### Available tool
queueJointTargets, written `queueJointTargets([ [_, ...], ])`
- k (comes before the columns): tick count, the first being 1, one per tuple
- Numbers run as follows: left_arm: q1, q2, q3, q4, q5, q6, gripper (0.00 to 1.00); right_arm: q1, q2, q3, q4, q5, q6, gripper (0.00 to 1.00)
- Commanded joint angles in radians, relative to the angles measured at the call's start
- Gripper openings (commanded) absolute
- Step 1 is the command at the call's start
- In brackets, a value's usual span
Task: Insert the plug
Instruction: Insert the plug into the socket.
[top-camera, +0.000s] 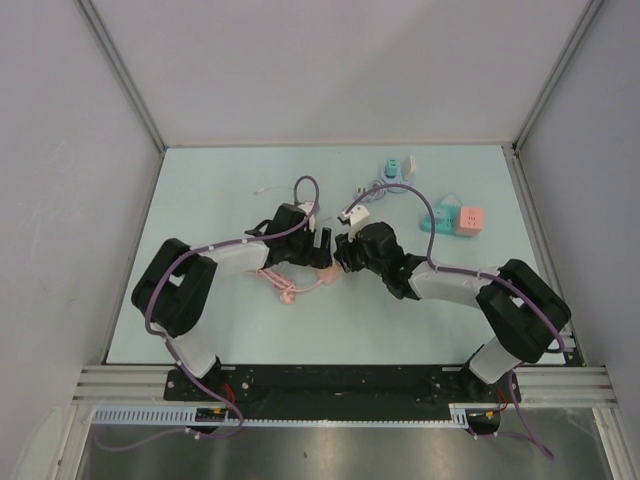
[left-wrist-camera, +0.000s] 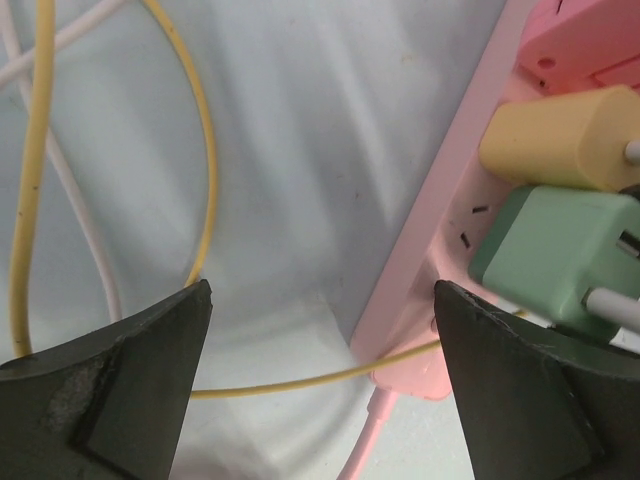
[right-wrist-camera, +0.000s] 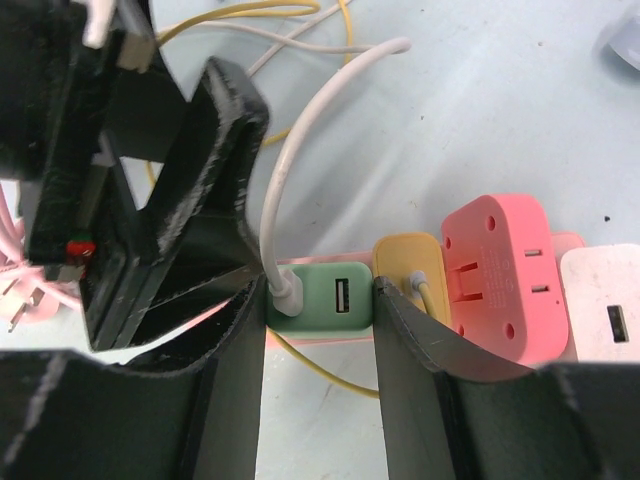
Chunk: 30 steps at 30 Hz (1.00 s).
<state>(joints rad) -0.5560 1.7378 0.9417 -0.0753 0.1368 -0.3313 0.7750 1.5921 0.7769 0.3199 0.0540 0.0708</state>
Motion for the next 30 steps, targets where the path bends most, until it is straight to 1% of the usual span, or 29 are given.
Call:
queueJointTargets([
  [1, 0.004, -0.015, -0.084, -0.176, 0.012, -0.008, 1.0, 0.059, 0.101, -0.088, -0.392, -0.02, 0.149, 0.0],
  [4, -0.007, -0.03, -0.084, -0.179, 0.029, -0.012, 1.0, 0.066, 0.097, -0.114, -0.368, -0.02, 0.165, 0.0],
  [7, -0.012, -0.017, -0.084, -0.172, 0.04, -0.015, 1.0, 0.066, 0.094, -0.134, -0.331, -0.042, 0.147, 0.0],
  [12, -0.027, 0.028, -0.07, -0.166, 0.038, -0.021, 1.0, 0.066, 0.086, -0.18, -0.2, -0.08, 0.103, 0.0],
  [18, -0.041, 0.032, -0.064, -0.172, 0.034, -0.031, 1.0, 0.052, 0.037, -0.28, -0.072, -0.055, 0.118, 0.0],
  [20, -0.041, 0.028, -0.069, -0.172, 0.03, -0.031, 1.0, 0.046, 0.003, -0.315, -0.052, -0.054, 0.144, 0.0],
  [21, -0.041, 0.026, -0.07, -0.173, 0.03, -0.031, 1.0, 0.044, -0.009, -0.327, -0.051, -0.028, 0.152, 0.0],
  [25, -0.042, 0.023, -0.083, -0.149, 0.044, -0.038, 1.0, 0.044, -0.049, -0.364, -0.051, -0.039, 0.195, 0.0],
  [30, -0.042, 0.025, -0.089, -0.136, 0.058, -0.041, 1.0, 0.044, 0.008, -0.328, -0.045, -0.043, 0.147, 0.0],
])
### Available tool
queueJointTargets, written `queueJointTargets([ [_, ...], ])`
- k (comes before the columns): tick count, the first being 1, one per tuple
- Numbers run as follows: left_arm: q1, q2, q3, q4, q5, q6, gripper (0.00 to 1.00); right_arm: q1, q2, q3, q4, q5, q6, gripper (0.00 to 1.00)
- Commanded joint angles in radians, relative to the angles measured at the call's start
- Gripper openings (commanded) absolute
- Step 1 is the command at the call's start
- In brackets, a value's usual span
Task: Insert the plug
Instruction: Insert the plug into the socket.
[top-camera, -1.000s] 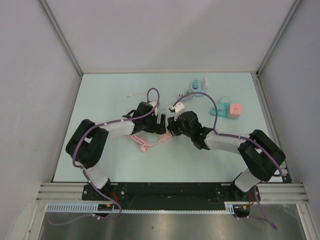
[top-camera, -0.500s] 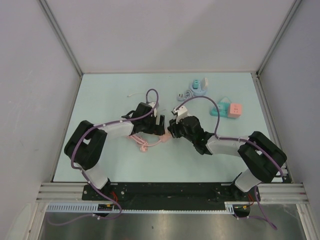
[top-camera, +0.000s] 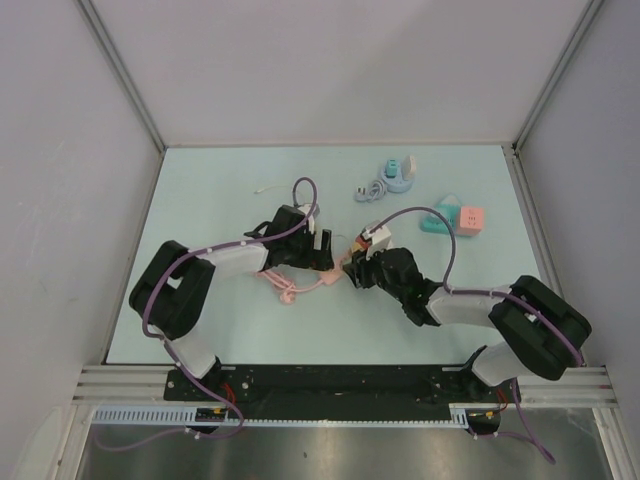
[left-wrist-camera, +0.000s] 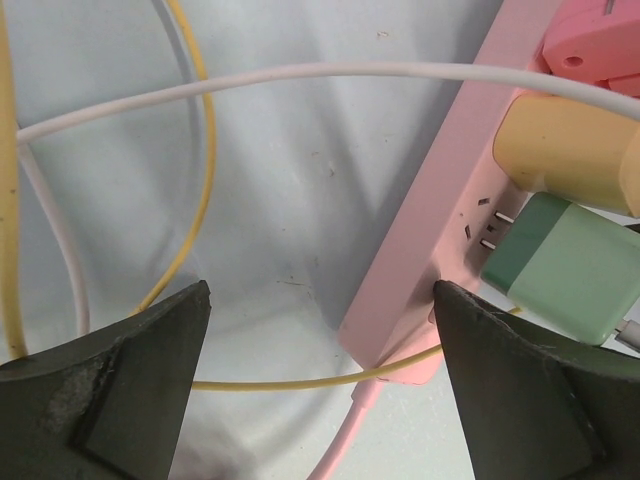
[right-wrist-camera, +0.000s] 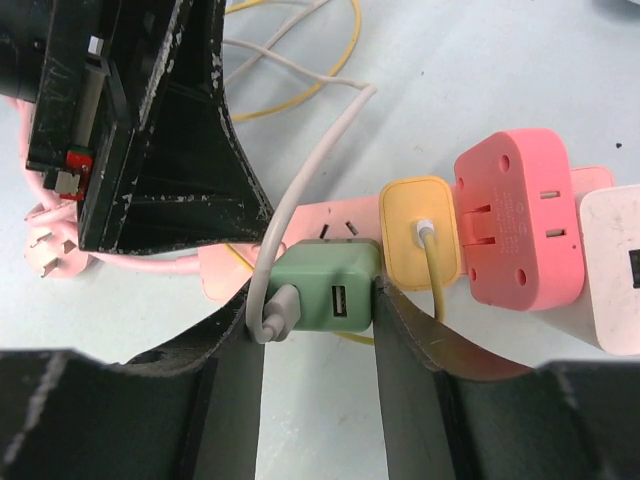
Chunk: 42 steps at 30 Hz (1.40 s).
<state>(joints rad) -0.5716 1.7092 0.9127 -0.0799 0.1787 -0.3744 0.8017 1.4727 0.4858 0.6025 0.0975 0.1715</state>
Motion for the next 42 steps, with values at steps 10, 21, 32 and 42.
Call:
queueJointTargets([
  [10, -0.022, 0.135, -0.012, -0.159, 0.005, 0.022, 1.0, 0.002, 0.233, 0.083, -0.43, -0.11, -0.013, 0.0],
  [21, 0.009, -0.005, -0.099, -0.149, -0.03, 0.017, 1.0, 0.016, 0.229, 0.157, -0.598, -0.124, 0.085, 0.0],
  [32, 0.009, -0.08, -0.117, -0.115, 0.041, 0.0, 1.0, -0.027, 0.23, 0.157, -0.711, -0.188, 0.164, 0.0],
  [42, -0.014, -0.06, -0.089, -0.08, 0.039, -0.017, 1.0, -0.082, 0.247, 0.16, -0.74, -0.246, 0.174, 0.0],
])
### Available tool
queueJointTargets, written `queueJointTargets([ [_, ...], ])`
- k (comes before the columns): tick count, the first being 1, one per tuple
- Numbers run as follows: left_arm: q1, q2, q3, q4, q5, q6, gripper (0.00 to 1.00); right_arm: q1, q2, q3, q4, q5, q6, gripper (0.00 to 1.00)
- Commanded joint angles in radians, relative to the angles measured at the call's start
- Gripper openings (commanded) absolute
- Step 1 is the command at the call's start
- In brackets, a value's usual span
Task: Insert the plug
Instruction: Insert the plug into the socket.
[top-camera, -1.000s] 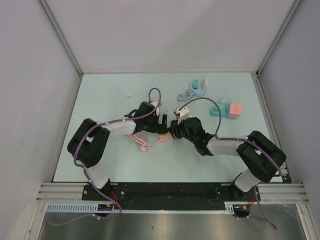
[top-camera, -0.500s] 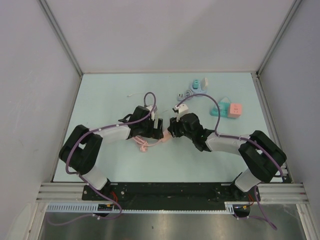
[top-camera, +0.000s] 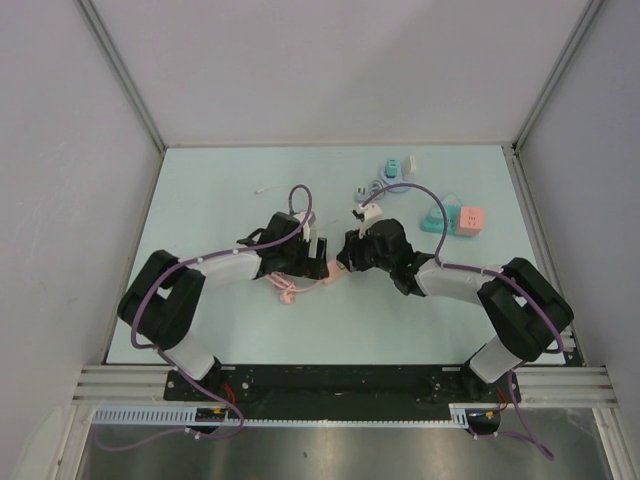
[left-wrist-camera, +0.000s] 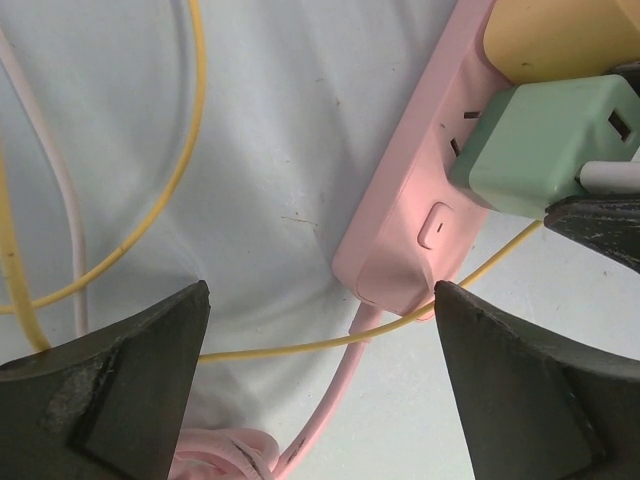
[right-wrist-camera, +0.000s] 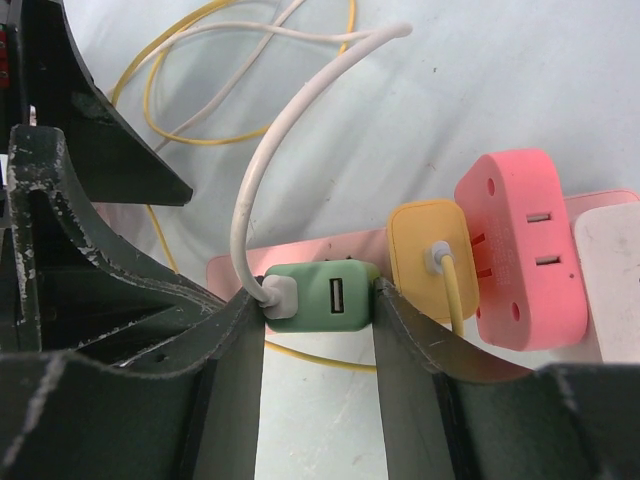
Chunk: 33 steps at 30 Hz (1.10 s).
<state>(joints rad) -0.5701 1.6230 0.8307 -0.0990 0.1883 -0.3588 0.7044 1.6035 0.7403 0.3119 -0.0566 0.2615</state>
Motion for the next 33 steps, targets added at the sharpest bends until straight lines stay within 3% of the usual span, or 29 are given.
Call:
queueJointTargets([
  [1, -0.016, 0.026, -0.007, -0.059, 0.025, -0.034, 1.0, 0.017, 0.118, -0.09, -0.454, -0.091, 0.085, 0.0],
  [7, -0.017, 0.041, 0.007, -0.064, 0.004, -0.029, 1.0, 0.046, 0.096, -0.055, -0.474, -0.074, 0.039, 0.01],
  [13, -0.019, 0.087, 0.011, -0.07, -0.004, -0.016, 1.0, 0.119, 0.072, 0.036, -0.516, -0.022, 0.022, 0.15],
  [23, -0.017, 0.101, 0.008, -0.08, -0.029, 0.012, 1.0, 0.13, 0.023, 0.137, -0.608, 0.057, 0.025, 0.33],
  [33, -0.025, 0.117, -0.001, -0.074, -0.033, 0.04, 1.0, 0.13, 0.024, 0.252, -0.697, 0.057, 0.041, 0.39],
])
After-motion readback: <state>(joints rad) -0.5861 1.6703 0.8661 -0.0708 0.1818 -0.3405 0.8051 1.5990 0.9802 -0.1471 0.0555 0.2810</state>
